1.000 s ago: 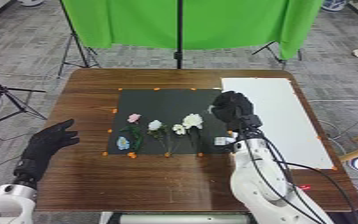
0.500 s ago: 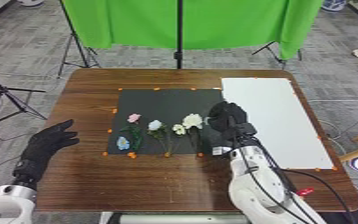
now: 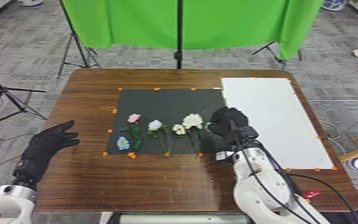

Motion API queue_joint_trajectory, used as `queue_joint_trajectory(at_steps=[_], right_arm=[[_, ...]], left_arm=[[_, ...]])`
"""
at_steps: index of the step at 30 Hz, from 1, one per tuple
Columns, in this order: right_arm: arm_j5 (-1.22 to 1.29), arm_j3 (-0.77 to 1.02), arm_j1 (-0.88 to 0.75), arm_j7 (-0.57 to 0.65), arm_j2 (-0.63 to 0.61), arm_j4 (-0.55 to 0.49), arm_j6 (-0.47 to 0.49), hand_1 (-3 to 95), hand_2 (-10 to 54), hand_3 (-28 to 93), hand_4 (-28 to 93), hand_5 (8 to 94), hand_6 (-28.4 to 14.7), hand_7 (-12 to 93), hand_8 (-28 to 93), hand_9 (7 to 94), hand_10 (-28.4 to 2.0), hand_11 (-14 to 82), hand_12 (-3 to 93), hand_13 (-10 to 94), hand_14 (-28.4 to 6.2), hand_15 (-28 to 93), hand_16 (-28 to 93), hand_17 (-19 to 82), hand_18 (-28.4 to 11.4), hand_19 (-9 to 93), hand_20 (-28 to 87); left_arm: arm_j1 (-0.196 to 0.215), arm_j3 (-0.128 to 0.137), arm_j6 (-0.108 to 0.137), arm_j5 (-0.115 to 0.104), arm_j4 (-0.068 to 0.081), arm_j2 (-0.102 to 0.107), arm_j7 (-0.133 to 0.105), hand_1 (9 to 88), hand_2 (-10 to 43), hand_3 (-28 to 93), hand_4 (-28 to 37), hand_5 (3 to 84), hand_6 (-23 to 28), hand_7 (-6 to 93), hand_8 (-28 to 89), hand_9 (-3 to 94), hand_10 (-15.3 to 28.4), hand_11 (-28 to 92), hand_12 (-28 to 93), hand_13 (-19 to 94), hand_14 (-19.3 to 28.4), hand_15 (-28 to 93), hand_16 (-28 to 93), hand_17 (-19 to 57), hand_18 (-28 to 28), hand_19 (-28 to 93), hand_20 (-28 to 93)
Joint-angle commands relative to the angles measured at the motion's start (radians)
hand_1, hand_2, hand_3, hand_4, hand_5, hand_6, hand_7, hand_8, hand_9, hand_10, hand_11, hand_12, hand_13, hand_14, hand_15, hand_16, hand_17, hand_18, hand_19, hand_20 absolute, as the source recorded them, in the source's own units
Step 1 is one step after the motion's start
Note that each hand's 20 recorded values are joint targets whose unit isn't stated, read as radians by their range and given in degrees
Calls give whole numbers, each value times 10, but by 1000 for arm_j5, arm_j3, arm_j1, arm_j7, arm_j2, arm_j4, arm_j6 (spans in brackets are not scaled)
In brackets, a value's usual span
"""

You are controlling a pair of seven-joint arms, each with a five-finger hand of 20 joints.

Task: Arrange flowers

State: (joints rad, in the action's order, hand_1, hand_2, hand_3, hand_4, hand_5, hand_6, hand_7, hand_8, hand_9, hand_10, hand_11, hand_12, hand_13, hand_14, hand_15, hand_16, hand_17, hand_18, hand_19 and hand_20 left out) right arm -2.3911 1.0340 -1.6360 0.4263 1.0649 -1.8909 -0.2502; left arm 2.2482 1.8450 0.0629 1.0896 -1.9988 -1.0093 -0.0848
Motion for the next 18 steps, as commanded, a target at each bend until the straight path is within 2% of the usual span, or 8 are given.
queue_joint_trajectory(at_steps=[1, 5, 12, 18], right_arm=[[23, 8, -26, -17, -10, -21, 60, 488, -95, 626, -163, 688, -8, 211, 51, 752, -119, 199, 293, 829, -41, 657, 357, 573, -157, 932, 547], [21, 10, -32, -17, -13, -28, 72, 455, -95, 652, -165, 674, -6, 205, 20, 730, -130, 225, 242, 825, -45, 653, 353, 568, -159, 932, 541], [20, 18, -36, -13, -17, -32, 98, 430, -95, 677, -165, 662, -3, 205, -85, 720, -133, 222, 233, 825, -44, 650, 349, 565, -161, 932, 538], [24, 21, -35, -8, -23, -42, 117, 427, -95, 676, -163, 656, -4, 208, -100, 723, -132, 217, 225, 827, -44, 648, 345, 565, -160, 932, 537]], left_arm=[[5, 1, -21, 5, 2, -3, 15, 266, 105, 632, -283, 410, 50, 121, -67, 449, 140, 218, 119, 401, 197, 260, -7, 72, 153, 199, 215], [5, 3, -26, 5, 1, 0, 20, 267, 105, 631, -283, 409, 50, 122, -67, 449, 141, 217, 121, 400, 198, 260, -7, 70, 154, 199, 214], [5, 4, -30, 7, 1, 2, 25, 267, 105, 632, -283, 410, 50, 121, -67, 448, 141, 214, 122, 398, 197, 257, -7, 68, 154, 198, 213], [4, 4, -34, 7, 2, 3, 24, 267, 105, 632, -283, 409, 49, 122, -67, 448, 140, 214, 122, 397, 196, 254, -6, 67, 155, 198, 212]])
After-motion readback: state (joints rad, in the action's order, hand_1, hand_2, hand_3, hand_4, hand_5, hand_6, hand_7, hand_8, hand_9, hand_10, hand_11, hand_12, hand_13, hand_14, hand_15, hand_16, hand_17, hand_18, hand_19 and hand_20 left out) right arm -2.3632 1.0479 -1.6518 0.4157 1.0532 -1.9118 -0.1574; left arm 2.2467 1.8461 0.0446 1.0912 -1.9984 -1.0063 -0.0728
